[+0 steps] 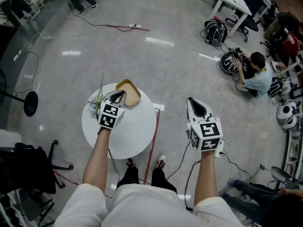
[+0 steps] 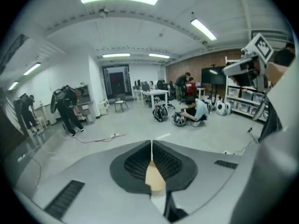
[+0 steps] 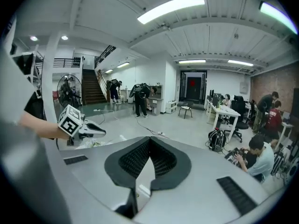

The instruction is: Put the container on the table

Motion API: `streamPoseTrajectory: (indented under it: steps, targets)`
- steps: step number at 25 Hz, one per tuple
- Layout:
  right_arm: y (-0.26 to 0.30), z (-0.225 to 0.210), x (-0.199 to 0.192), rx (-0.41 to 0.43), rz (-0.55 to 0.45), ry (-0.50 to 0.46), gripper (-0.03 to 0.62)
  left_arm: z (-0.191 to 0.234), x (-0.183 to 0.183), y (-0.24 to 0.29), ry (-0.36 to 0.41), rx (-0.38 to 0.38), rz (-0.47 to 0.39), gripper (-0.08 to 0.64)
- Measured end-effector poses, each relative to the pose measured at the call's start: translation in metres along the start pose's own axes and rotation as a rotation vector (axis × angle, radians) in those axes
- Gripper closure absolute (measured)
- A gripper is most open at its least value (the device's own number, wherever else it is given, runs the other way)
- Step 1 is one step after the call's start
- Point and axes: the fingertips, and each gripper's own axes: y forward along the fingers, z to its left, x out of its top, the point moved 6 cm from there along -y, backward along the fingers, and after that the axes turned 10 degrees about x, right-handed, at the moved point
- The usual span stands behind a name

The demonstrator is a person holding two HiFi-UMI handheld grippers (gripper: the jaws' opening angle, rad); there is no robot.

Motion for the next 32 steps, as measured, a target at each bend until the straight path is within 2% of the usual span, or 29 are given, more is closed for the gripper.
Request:
streamPoseTrajectory:
  steps: [4,8,13,15,18,21,26,32]
  targets:
    - [-0.013,0.024,0.054,0.018,-0.079,-0.083,0.578,0.036,0.052,-0.078,-0.065,0.079,-0.149,0.537]
    - [-0.028,0.051,0.101,0.035,-0.159,-0.15,0.578,0.056,0.091,-0.149,-0.043,0.122,-0.26,0.538]
    - [-0.043,0.086,0.148,0.077,-0.228,-0.227,0.578,0.069,0.132,-0.224,-0.049,0.12,-0.406,0.538]
    - [-0.051,0.096,0.159,0.082,-0.247,-0.264,0.578,0.07,0.146,-0.247,-0.024,0.134,-0.453,0.538]
    - [-0.064,0.109,0.173,0.084,-0.284,-0.297,0.578,0.066,0.161,-0.275,0.047,0.164,-0.495,0.538]
    - [-0.076,0.117,0.182,0.084,-0.311,-0.315,0.578,0.057,0.17,-0.294,0.086,0.166,-0.532,0.538]
    - [-0.096,0.126,0.191,0.081,-0.328,-0.354,0.58,0.043,0.181,-0.315,0.103,0.154,-0.576,0.538]
    - [-0.1,0.129,0.191,0.082,-0.325,-0.365,0.58,0.038,0.182,-0.32,0.131,0.171,-0.577,0.538]
